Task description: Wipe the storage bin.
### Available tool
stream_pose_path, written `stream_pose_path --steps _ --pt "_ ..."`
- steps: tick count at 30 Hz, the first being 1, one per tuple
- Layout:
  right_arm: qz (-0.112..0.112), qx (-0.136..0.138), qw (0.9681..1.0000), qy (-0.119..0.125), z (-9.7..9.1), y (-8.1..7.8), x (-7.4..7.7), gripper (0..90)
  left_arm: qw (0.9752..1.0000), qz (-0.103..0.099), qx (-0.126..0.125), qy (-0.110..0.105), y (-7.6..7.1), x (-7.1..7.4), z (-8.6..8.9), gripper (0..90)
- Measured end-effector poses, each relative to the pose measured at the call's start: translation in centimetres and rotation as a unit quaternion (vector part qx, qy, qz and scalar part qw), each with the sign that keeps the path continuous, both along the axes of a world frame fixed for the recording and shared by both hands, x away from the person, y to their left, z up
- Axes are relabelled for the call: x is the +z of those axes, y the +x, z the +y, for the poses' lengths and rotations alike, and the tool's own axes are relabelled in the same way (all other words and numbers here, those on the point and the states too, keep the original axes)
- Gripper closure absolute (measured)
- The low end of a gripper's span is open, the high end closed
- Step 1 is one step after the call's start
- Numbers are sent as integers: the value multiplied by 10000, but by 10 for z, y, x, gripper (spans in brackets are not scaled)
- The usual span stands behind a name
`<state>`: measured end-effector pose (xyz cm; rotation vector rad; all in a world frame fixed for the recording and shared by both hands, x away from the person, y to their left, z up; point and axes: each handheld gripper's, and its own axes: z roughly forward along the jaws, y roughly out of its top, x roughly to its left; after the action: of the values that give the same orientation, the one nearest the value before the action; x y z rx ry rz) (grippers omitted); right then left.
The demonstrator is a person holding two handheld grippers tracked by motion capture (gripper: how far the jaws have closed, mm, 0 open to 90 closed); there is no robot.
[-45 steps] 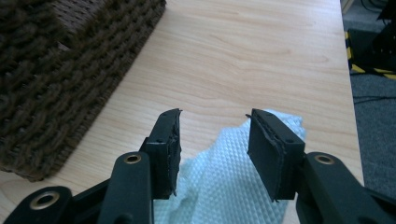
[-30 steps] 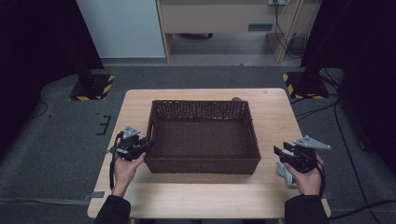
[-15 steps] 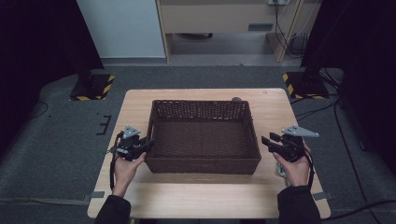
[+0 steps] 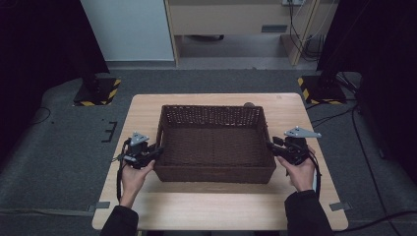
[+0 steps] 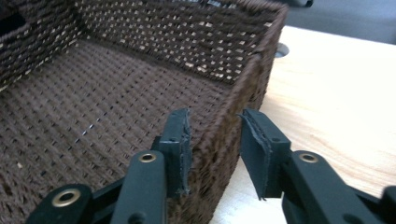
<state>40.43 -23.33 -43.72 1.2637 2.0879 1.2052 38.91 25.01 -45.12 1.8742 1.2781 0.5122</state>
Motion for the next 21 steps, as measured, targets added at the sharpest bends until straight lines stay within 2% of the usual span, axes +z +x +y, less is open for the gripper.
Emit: stream_pose_path --steps 3,6,13,19,21 --pt "92 128 9998 -74 4 0 -3 686 10000 -22 -22 -64 0 0 2 646" --pt "80 73 9999 -130 6 -2 -3 699 10000 -52 11 -54 0 1 4 591" --pt "112 56 9998 -177 8 -11 -2 700 9998 -108 148 24 -1 1 7 485" --pt "112 12 9997 -222 10 -15 -1 698 9997 -128 178 113 0 2 8 444" --pt "118 1 9997 -193 11 -16 -1 696 9996 -146 240 35 0 4 9 431"
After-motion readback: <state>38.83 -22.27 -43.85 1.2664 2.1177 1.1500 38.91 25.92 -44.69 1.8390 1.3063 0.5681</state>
